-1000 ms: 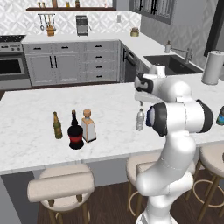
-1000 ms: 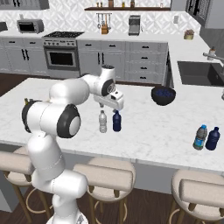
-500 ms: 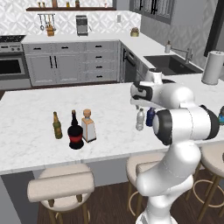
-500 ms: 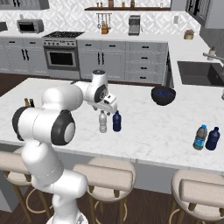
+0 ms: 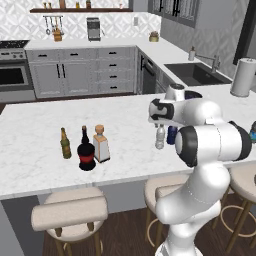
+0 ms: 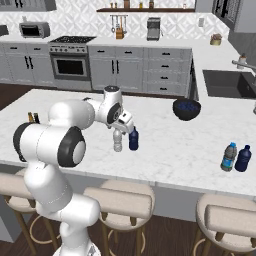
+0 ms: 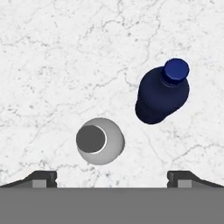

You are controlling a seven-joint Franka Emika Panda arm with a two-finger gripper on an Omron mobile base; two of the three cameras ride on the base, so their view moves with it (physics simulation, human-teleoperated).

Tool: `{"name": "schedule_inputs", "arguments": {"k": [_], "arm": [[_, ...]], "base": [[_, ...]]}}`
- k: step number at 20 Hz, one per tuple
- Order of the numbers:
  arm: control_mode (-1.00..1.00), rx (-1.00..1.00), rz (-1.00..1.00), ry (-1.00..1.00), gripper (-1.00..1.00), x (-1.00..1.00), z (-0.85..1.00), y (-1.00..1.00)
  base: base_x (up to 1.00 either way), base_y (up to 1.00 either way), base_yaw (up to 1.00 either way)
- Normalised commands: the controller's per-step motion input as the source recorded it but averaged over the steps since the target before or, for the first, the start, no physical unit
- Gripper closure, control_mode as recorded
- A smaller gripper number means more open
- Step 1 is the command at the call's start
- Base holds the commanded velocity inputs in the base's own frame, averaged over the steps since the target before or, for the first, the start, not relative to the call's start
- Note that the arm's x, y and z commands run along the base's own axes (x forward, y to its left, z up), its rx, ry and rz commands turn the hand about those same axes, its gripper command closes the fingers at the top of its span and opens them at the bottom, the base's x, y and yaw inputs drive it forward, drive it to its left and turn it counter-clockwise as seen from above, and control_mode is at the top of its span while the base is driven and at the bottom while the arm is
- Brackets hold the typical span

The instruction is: Move the plastic bottles in the middle to the plastics group, and the glass bottles in the middle to the glass group.

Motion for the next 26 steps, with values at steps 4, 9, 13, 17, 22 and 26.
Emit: {"name": "schedule_inputs", "arguments": {"k": [4,9,13,17,22,26], "arm": [[-1.00,-0.01,0.14,-0.01,-1.00,0.00,0.00,0.00],[-1.00,-0.12,0.19,0.00,-1.00,0.03,0.00,0.00],[-1.00,-0.12,0.16,0.00,-1.00,0.02,0.00,0.00],[-1.00,-0.03,0.11,0.00,-1.00,0.00,-0.19,0.00],[-1.00,0.00,0.03,0.00,-1.00,0.09,-0.19,0.00],[-1.00,0.00,0.00,0.00,-1.00,0.17,-0.04,0.00]], "base": [[0.00,0.00,0.00],[0.00,0.00,0.00],[0.00,0.00,0.00],[0.00,0.00,0.00],[0.00,0.00,0.00],[0.00,0.00,0.00]]}}
